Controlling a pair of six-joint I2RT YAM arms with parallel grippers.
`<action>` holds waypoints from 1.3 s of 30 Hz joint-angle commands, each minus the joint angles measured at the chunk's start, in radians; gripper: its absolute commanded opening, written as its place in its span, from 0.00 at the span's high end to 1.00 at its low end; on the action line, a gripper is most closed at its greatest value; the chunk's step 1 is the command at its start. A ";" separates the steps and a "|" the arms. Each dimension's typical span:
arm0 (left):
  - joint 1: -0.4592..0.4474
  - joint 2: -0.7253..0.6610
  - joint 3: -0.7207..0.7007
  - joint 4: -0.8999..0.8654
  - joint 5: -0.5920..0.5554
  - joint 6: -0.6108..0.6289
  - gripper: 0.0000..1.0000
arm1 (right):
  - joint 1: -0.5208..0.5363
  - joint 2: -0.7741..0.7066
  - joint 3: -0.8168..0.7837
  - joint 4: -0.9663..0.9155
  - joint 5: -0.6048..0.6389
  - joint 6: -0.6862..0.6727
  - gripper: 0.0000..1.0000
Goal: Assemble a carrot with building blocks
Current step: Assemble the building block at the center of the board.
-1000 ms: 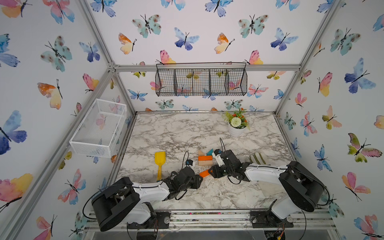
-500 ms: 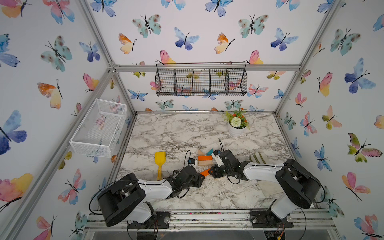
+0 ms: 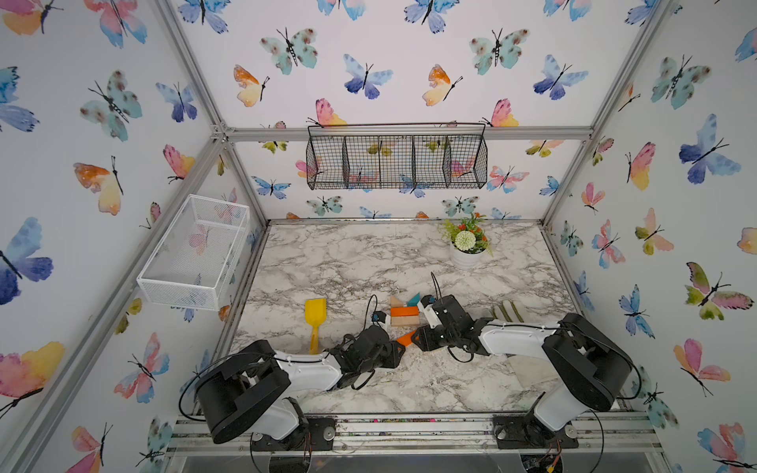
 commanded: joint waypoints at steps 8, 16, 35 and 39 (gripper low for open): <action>0.044 0.082 0.034 0.047 -0.008 0.037 0.65 | 0.005 -0.025 -0.026 -0.011 -0.046 0.004 0.55; 0.071 0.096 0.068 0.034 0.000 0.062 0.65 | 0.005 -0.010 -0.016 -0.006 -0.045 0.002 0.55; 0.112 0.127 0.096 0.036 0.029 0.087 0.66 | 0.005 0.053 0.052 -0.008 -0.028 -0.010 0.55; 0.115 0.128 0.097 0.033 0.030 0.092 0.66 | 0.005 0.070 0.067 -0.018 -0.022 -0.013 0.55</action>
